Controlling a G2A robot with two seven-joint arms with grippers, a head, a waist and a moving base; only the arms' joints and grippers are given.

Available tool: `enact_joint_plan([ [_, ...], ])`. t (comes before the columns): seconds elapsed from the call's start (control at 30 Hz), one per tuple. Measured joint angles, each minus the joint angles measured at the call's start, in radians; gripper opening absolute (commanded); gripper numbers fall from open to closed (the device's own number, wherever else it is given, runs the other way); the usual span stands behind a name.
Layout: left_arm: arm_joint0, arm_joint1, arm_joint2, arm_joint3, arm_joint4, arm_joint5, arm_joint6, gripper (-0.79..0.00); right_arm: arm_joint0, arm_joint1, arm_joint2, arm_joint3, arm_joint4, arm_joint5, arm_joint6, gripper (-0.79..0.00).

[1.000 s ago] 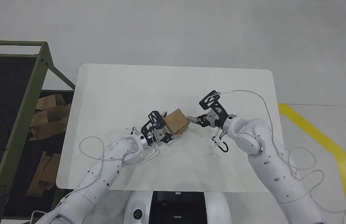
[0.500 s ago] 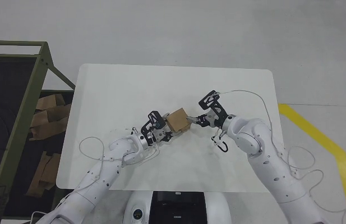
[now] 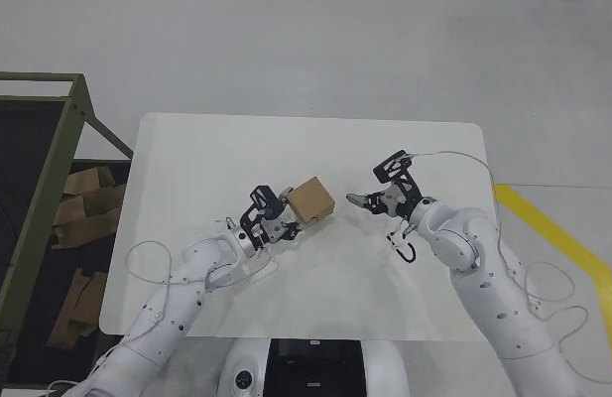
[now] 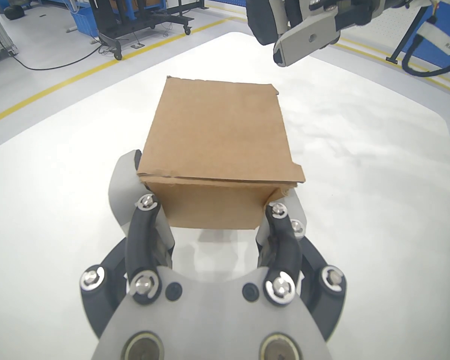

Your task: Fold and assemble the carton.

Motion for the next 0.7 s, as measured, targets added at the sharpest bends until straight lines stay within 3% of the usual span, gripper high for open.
enact_joint_plan([
  [0.37,0.04,0.017,-0.064,-0.16,-0.005,-0.047,-0.078,-0.785,-0.055,0.023,0.133,-0.024,0.019,-0.001,-0.024,0.0],
  [0.7,0.04,0.017,-0.064,-0.158,-0.006,-0.047,-0.077,-0.785,-0.072,0.028,0.161,-0.048,0.029,0.009,-0.029,0.0],
])
